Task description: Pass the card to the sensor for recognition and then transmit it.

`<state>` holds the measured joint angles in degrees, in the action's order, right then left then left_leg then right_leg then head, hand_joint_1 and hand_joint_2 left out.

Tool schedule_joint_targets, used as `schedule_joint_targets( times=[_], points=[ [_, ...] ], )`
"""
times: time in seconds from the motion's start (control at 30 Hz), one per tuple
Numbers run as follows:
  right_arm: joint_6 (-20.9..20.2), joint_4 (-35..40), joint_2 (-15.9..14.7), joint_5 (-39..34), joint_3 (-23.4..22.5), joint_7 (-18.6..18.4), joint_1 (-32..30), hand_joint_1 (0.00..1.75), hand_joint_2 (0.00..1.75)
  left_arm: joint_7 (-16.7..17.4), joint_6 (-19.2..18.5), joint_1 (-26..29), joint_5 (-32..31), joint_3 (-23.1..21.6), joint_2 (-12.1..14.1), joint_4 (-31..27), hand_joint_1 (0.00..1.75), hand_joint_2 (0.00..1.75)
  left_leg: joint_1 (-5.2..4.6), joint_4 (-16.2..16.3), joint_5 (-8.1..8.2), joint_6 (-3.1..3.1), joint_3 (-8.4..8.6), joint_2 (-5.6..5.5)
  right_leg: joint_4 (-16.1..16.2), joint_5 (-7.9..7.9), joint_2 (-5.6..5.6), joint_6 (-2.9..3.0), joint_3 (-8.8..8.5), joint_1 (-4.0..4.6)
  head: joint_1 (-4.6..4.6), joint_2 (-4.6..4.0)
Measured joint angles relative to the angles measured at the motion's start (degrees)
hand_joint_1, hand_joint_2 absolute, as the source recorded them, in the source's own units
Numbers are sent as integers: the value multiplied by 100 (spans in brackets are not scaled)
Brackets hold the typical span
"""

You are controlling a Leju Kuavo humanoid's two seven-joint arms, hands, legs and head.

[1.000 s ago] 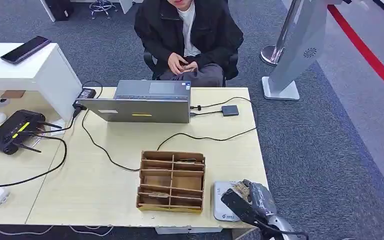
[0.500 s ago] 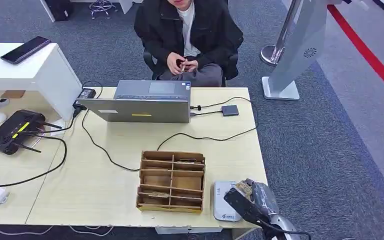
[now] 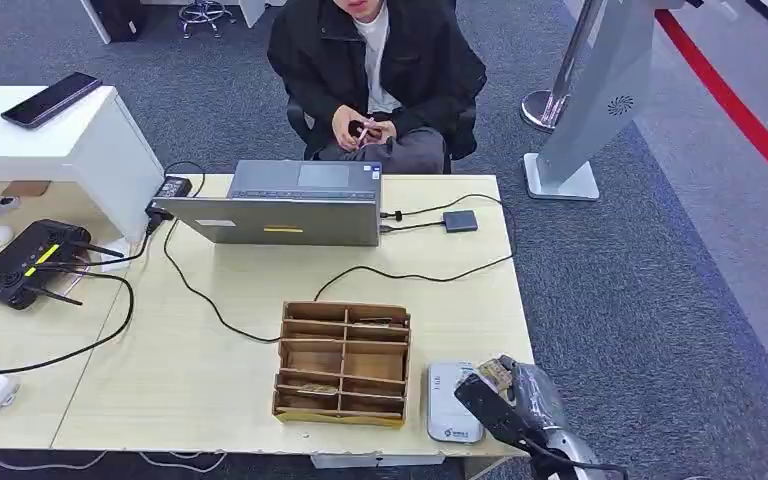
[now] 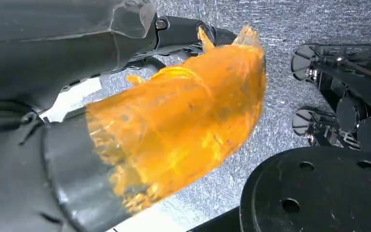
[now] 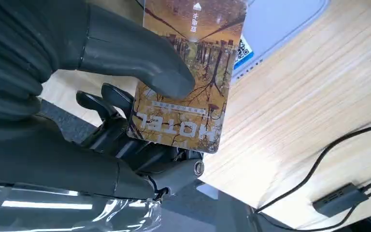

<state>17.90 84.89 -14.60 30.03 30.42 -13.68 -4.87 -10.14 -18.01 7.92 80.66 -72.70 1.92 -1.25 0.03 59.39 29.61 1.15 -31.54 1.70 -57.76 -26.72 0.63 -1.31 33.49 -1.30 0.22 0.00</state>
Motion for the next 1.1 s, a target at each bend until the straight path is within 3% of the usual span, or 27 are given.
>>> schedule_joint_targets(
  times=[0.43,0.77,1.1],
  points=[
    [452,22,-2,188,-7,116,-19,175,175,-13,2,12,-488,453,0,0,0,0,0,0,0,0,-1,0,0,0,0,0,0,0,0,0],
    [1139,262,68,870,-256,455,-155,175,175,-76,35,26,-1026,942,-9,0,0,0,1,0,0,0,-4,-1,0,0,1,0,4,1,-2,0],
    [1361,419,175,1116,-389,627,-224,175,175,-96,44,29,-1201,1170,-13,0,0,0,0,-1,0,0,-7,-1,0,-1,1,0,5,0,0,0]
  ],
)
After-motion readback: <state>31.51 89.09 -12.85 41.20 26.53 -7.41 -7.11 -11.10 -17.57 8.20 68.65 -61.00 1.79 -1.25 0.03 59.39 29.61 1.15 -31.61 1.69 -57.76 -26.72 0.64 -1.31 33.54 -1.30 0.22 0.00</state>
